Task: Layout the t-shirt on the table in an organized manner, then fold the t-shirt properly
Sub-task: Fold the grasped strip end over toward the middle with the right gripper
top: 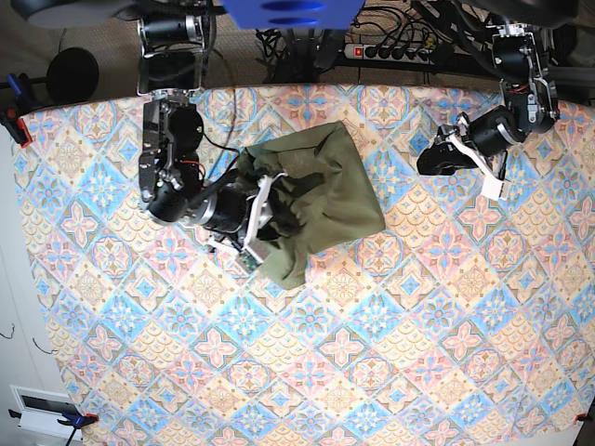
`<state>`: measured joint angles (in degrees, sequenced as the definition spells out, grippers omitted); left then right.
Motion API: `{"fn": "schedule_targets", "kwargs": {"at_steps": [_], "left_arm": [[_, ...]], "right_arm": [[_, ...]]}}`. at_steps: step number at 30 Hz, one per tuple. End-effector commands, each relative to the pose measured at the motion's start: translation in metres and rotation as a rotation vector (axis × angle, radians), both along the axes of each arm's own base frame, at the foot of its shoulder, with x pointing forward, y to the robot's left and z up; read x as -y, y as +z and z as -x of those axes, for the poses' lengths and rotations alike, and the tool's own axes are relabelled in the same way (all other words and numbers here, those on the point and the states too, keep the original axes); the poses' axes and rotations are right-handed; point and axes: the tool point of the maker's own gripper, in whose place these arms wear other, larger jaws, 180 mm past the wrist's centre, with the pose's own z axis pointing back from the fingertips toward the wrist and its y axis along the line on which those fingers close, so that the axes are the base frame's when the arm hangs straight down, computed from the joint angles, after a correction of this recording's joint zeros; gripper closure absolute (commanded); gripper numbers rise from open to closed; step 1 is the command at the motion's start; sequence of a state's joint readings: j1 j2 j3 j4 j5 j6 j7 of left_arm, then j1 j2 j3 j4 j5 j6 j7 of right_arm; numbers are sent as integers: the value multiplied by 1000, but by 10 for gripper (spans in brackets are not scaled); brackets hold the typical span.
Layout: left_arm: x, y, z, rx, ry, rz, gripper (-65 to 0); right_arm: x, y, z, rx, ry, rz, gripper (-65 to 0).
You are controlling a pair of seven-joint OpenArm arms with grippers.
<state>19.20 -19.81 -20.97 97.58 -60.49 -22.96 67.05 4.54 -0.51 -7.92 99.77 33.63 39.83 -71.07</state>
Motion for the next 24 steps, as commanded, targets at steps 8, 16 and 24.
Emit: {"fn": "schedule_targets", "kwargs": {"at_steps": [8, 16, 24], "left_arm": [[7, 7, -3, 30, 4, 31, -240], [7, 8, -4, 34, 4, 31, -240], [7, 7, -3, 30, 4, 32, -240]], "right_arm": [[-57, 16, 24, 55, 197, -28, -46], [-90, -7, 48, 137, 344, 127, -245], [-82, 24, 46, 270, 344, 111, -268]]}}
